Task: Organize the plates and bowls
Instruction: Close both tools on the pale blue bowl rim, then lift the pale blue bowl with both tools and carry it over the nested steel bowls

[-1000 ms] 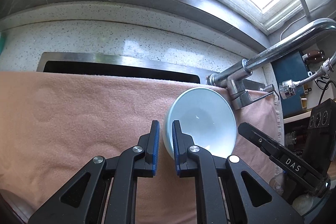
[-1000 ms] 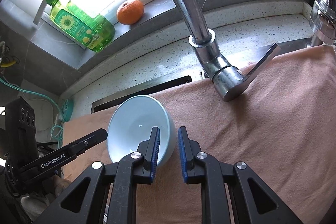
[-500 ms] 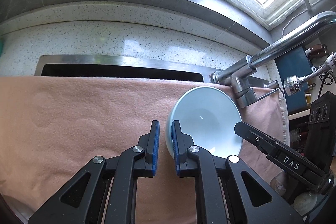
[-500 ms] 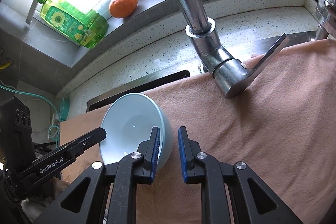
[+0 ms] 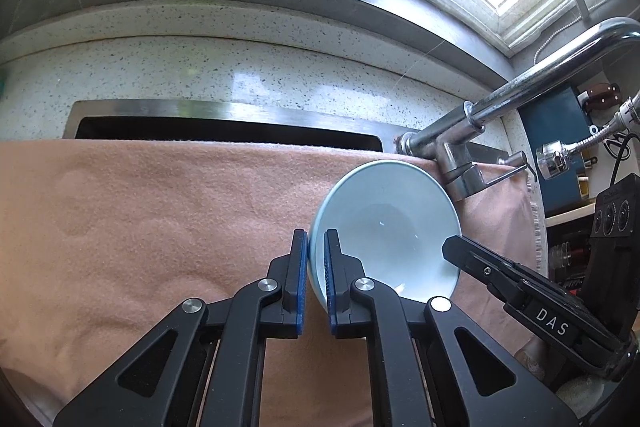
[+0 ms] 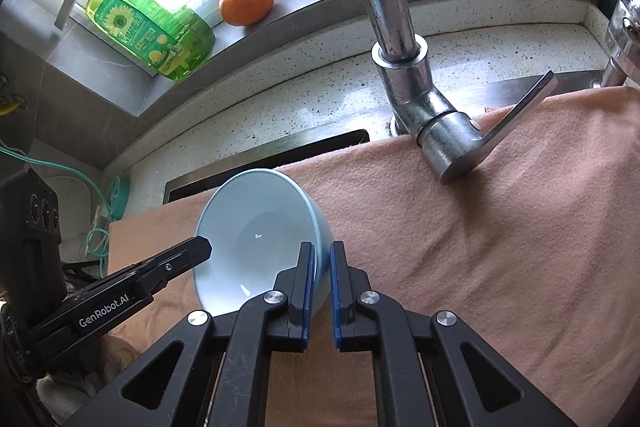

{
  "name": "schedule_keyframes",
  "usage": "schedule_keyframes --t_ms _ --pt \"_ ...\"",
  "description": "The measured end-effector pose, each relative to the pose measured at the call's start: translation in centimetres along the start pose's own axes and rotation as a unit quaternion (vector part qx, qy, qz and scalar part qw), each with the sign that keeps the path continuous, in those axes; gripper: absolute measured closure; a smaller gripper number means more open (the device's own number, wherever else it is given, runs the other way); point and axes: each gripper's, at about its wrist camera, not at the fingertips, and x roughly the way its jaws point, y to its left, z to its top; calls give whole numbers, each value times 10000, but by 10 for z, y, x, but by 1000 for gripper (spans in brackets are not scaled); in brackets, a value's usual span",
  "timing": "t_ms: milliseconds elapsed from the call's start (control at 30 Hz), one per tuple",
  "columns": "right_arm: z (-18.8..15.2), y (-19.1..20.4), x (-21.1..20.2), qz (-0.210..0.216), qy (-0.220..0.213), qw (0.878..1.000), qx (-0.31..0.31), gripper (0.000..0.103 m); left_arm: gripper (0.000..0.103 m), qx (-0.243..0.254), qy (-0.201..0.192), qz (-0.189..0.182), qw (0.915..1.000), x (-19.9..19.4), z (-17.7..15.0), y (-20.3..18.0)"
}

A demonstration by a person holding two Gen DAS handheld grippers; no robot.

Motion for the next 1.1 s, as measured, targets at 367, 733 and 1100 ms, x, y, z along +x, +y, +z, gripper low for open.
schedule_keyframes --t_ms 367,733,1100 --pt "-8 13 -28 91 -142 9998 -78 96 96 40 -189 -92 9998 -27 -11 -4" --pt "-23 31 -58 169 -279 9993 -173 96 96 14 -390 -221 9990 -59 -26 -3" --pt "-47 61 -78 316 -320 9984 -350 96 96 -27 -663 -237 9975 -101 -52 14"
